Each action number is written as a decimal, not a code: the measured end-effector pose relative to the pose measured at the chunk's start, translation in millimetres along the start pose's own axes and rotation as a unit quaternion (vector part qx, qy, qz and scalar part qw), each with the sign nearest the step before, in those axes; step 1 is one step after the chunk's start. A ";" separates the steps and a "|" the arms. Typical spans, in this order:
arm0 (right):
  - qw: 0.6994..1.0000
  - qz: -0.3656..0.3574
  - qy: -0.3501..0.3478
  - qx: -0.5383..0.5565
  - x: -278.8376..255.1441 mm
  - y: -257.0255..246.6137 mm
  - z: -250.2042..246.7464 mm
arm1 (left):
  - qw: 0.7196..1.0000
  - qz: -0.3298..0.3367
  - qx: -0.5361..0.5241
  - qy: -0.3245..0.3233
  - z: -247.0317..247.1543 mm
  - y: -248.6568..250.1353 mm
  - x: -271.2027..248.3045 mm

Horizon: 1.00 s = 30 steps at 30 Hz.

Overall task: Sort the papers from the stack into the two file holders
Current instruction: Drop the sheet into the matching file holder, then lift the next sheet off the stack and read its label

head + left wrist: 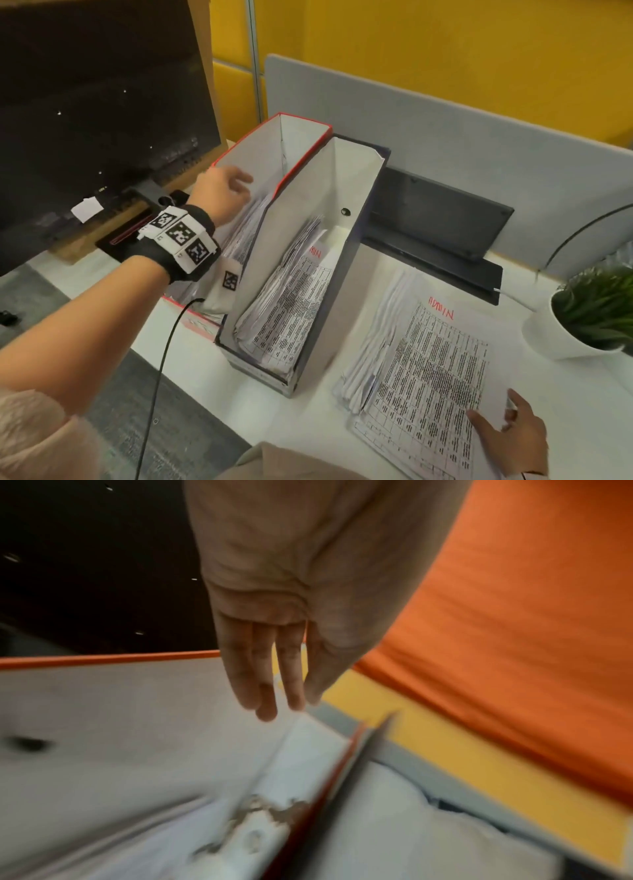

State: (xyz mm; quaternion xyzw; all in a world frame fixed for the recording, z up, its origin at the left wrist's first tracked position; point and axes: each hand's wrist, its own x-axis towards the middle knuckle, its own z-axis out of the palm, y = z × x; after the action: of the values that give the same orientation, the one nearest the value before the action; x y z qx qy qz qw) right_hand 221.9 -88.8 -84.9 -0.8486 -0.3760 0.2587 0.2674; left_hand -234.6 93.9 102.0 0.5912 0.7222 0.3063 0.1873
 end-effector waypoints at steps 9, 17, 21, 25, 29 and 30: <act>0.999 -0.014 -0.006 -0.032 -3.9 -0.1 1.6 | 0.941 0.186 -0.283 -0.001 62.6 131.3 -95.1; 0.998 -0.002 -0.033 -0.046 -3.9 3.2 5.5 | 0.928 0.126 -0.026 -0.351 190.6 119.3 -141.3; 0.998 0.002 -0.042 -0.048 -6.2 2.4 5.1 | 0.928 0.051 0.136 -0.343 225.5 92.7 -142.1; 0.998 0.003 -0.052 -0.040 -9.2 2.9 3.7 | 0.950 0.017 0.123 -0.288 238.6 80.1 -137.8; 0.997 0.003 -0.069 -0.034 -13.5 3.9 2.8 | 0.959 0.019 0.105 -0.262 241.2 77.2 -134.7; 0.997 0.005 -0.074 -0.034 -14.0 3.1 2.4 | 0.963 0.015 0.084 -0.254 242.0 77.7 -134.8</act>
State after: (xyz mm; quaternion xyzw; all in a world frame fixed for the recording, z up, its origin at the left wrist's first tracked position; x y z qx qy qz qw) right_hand 213.8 -100.8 -85.3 -0.8378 -0.3990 0.3092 0.2080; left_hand 7.1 25.6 -38.4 0.6742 0.6646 0.0872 0.3101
